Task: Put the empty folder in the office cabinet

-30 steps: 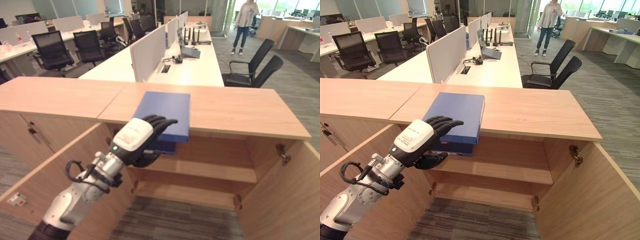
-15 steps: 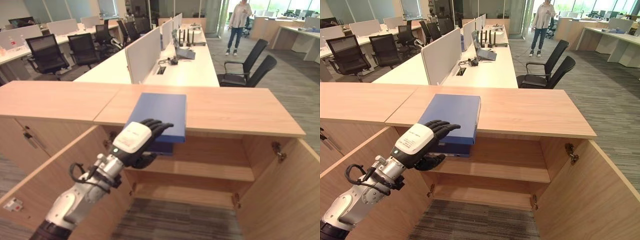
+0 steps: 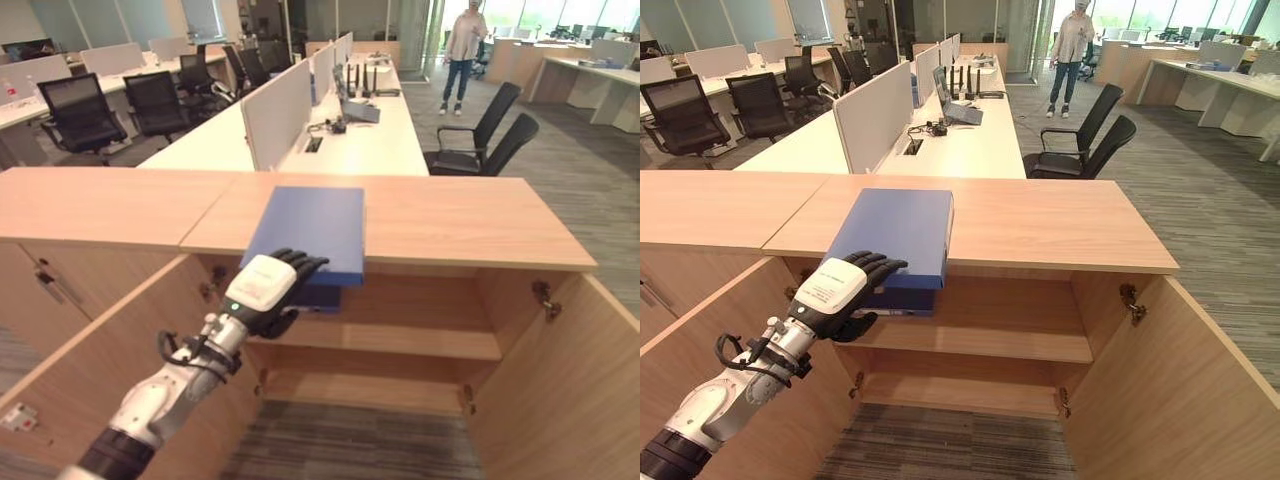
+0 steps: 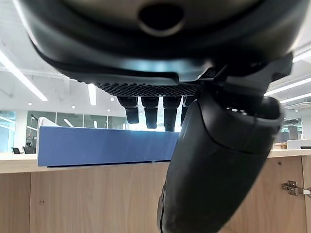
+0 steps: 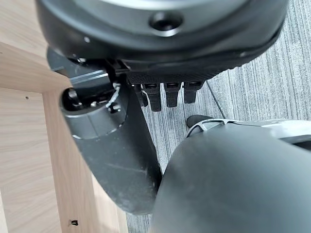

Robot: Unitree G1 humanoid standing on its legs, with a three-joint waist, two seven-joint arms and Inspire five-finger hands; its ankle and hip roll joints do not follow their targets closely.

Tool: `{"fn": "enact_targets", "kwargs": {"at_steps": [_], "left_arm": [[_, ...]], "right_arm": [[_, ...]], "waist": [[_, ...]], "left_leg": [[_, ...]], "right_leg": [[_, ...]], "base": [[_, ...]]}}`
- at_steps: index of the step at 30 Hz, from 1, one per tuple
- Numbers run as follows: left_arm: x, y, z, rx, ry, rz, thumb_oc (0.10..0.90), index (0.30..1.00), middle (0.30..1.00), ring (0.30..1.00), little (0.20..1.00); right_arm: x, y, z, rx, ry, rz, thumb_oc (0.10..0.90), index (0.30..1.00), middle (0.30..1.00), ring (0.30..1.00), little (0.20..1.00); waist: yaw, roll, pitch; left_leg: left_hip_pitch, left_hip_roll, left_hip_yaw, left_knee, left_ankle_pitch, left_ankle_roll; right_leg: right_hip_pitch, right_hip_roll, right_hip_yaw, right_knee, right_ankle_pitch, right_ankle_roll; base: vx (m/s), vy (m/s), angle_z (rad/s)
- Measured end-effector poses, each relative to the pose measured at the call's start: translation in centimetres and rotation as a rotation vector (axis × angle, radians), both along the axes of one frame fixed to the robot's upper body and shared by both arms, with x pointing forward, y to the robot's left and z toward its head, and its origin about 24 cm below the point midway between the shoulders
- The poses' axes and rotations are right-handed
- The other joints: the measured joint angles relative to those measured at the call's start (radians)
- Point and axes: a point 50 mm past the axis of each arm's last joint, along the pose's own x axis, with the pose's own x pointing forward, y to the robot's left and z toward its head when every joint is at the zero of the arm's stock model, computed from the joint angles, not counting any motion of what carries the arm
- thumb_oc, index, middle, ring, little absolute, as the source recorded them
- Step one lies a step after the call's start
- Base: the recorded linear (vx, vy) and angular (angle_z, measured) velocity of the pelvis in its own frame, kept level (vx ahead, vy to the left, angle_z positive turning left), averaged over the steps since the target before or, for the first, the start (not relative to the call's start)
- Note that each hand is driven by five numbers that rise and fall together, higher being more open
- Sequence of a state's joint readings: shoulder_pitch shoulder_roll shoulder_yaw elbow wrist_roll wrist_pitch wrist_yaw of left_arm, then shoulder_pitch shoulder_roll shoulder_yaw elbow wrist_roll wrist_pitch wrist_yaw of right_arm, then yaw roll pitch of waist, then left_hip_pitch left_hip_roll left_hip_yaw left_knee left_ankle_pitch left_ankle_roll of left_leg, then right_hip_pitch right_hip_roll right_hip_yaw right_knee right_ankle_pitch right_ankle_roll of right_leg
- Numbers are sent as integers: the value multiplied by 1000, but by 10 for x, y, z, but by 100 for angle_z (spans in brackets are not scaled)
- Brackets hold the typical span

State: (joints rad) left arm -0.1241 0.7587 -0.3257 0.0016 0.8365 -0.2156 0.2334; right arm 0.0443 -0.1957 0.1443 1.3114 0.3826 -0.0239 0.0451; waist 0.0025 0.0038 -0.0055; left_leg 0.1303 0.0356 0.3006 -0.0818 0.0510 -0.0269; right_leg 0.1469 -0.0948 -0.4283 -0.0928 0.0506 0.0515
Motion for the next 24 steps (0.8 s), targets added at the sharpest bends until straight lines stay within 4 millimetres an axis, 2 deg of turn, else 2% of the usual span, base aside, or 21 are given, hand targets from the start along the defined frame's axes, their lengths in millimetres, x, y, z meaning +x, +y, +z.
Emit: {"fn": "enact_targets", "kwargs": {"at_steps": [13,24], "left_arm": [[3,-1,-6,67,-34,6,800,900,900,900,900],[11,-2,-3,72,-90,15,800,900,900,900,900]], "right_arm": [[-4,-1,0,-9,7,-6,800,900,900,900,900],[-4,-1,0,-22,9,-9,800,900,900,900,900]], "waist": [[-1,2,-9],[-2,2,-9]], "left_leg": [[10,-1,20,-3,-13,4],[11,-1,22,-3,-10,9]], "right_leg": [[1,-2,13,0,1,2],[1,-2,15,0,1,2]], "base": [[3,1,-3],[0,0,0]]}}
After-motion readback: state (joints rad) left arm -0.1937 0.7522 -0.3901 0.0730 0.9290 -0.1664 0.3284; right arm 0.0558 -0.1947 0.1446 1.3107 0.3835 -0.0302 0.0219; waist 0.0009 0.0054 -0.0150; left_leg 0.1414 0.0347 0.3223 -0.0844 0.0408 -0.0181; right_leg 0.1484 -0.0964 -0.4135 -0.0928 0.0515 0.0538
